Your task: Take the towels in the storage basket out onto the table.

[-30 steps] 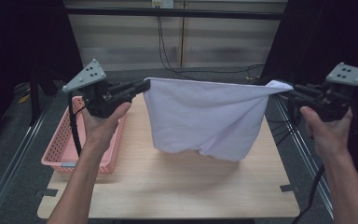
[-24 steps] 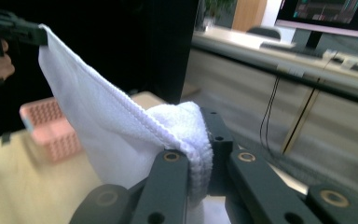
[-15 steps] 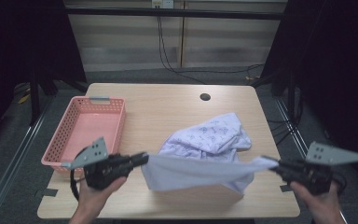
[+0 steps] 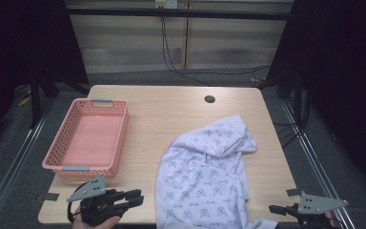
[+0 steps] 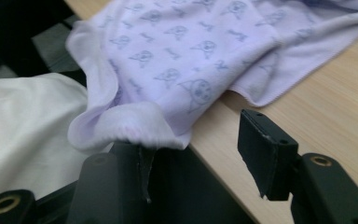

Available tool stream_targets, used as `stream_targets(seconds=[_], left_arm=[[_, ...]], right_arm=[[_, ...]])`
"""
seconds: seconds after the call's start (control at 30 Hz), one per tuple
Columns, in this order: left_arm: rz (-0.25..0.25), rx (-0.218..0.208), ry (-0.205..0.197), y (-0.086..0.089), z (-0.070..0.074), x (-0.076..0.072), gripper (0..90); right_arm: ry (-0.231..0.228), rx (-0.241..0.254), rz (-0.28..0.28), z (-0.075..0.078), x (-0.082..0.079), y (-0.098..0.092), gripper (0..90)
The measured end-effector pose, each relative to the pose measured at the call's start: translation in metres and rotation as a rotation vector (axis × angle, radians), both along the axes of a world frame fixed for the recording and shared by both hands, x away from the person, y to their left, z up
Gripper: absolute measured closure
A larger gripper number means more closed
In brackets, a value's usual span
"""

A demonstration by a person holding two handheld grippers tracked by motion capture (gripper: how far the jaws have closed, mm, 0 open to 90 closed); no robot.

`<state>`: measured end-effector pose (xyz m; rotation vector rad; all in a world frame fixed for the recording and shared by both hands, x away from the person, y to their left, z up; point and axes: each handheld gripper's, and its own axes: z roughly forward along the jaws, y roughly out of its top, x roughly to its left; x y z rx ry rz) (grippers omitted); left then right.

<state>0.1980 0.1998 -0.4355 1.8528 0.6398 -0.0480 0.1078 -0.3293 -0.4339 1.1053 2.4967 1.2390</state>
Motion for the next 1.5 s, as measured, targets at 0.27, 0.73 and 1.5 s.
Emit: stream_targets(seconds=[0.27, 0.73, 1.5], left_arm=[[-0.110, 0.229, 0.107, -0.081, -0.051, 0.063, 59.6], [-0.047, 0.375, 0.112, -0.065, -0.062, 0.065, 89.6], [-0.008, 0.336, 0.108, -0.063, -0.059, 0.085, 70.0]], right_arm=[[-0.024, 0.006, -0.016, -0.002, 0.014, 0.000, 47.1], [-0.021, -0.006, -0.024, -0.008, 0.005, -0.011, 42.8], [0.007, -0.057, -0.024, -0.042, 0.106, 0.042, 50.2]])
